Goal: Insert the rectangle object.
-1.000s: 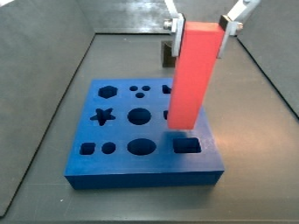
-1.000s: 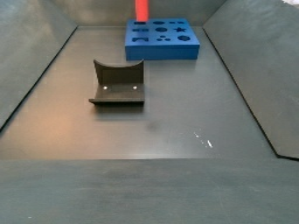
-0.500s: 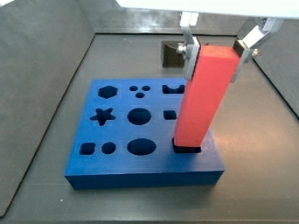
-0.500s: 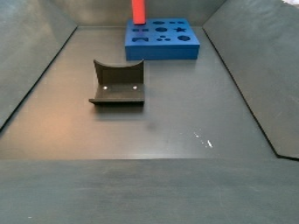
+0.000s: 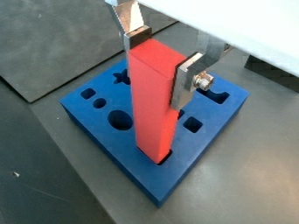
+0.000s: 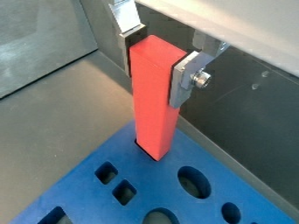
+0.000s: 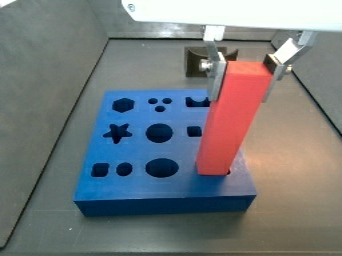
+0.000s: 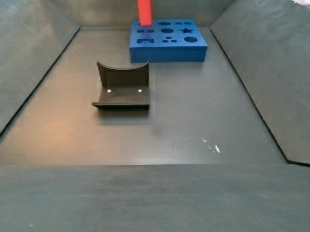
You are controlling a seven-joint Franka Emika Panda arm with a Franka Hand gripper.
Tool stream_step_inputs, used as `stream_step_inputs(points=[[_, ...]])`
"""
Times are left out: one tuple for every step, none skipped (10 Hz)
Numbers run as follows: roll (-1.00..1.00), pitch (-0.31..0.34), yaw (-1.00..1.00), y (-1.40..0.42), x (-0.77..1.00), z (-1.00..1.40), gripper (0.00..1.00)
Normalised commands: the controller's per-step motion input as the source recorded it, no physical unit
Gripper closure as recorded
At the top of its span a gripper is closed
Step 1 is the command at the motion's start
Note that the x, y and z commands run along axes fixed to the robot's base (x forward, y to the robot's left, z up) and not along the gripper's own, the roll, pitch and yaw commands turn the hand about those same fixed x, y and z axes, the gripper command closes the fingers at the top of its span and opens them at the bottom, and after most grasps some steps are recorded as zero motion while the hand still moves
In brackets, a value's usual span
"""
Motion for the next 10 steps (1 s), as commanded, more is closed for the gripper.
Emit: stream_step_inputs(points=[[0.03, 0.051, -0.11, 0.0, 0.21, -0.31, 1.0], [0.1, 0.063, -0.15, 0.02, 0.05, -0.41, 1.0], [0.08, 0.033, -0.17, 0.11, 0.0, -0.4, 1.0], [0.04, 0.019, -0.21, 0.17, -0.14, -0.33, 1.0], [0.0, 0.0, -0.11, 0.17, -0.23, -0.33, 1.0], [-0.02, -0.039, 0.0, 0.19, -0.15, -0.35, 1.0], [-0.03, -0.05, 0.0, 0.17, -0.12, -0.35, 1.0], [-0.05, -0.066, 0.01, 0.14, -0.12, -0.33, 1.0], [-0.08, -0.096, 0.0, 0.07, -0.15, -0.29, 1.0], [-0.05, -0.089, 0.0, 0.0, -0.13, -0.24, 1.0]])
